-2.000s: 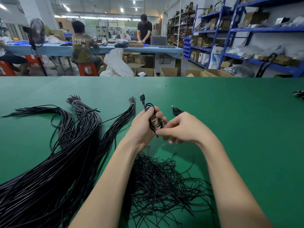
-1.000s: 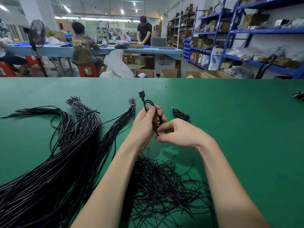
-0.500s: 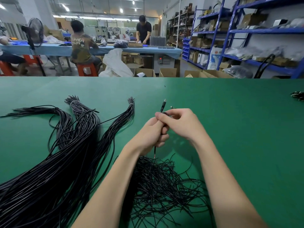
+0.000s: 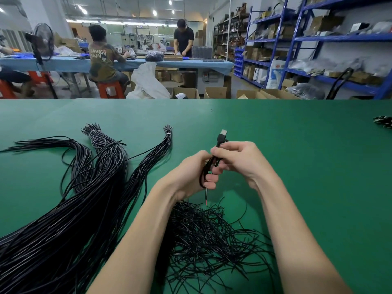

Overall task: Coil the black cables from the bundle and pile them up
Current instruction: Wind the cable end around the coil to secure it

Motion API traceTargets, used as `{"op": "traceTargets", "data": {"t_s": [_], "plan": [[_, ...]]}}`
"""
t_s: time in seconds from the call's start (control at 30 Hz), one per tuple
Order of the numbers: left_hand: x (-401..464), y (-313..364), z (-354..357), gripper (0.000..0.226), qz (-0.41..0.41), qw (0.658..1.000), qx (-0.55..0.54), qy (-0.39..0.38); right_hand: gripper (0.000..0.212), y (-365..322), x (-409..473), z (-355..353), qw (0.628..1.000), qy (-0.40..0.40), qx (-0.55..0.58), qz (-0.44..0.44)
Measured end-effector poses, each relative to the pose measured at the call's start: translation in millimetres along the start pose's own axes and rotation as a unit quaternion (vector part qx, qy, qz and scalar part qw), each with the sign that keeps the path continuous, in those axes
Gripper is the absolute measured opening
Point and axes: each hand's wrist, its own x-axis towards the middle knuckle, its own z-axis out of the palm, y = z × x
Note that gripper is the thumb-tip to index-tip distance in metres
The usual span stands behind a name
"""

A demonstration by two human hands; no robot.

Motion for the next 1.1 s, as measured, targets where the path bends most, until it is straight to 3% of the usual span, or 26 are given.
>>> {"op": "traceTargets", "data": {"t_s": [0.23, 0.4, 0.67, 0.93, 1.1], "plan": [[-7.4, 1.5, -2.8, 0.033, 0.039, 0.999, 0.001, -0.021, 0.011, 4.4, 4.0, -15.1, 0.998, 0.012, 0.047, 0.031], [-10.3, 2.2, -2.6, 0.032, -0.001, 0.995, 0.095, -0.009, 0.009, 6.5, 5.8, -13.5, 1.000, -0.004, 0.020, 0.023], [-11.0, -0.3, -4.4, 0.037, -0.027, 0.990, 0.138, -0.002, 0.013, 10.8, 6.2, -12.0, 0.997, -0.071, -0.015, 0.036], [-4.1, -3.9, -3.2, 0.036, -0.022, 0.996, 0.087, 0.019, 0.017, 12.3, 6.5, -16.7, 0.994, -0.096, -0.043, -0.013], [-2.2, -3.2, -1.9, 0.029, -0.040, 0.999, -0.005, 0.023, 0.009, 16.6, 10.2, -14.6, 0.999, -0.052, -0.009, -0.011]]}}
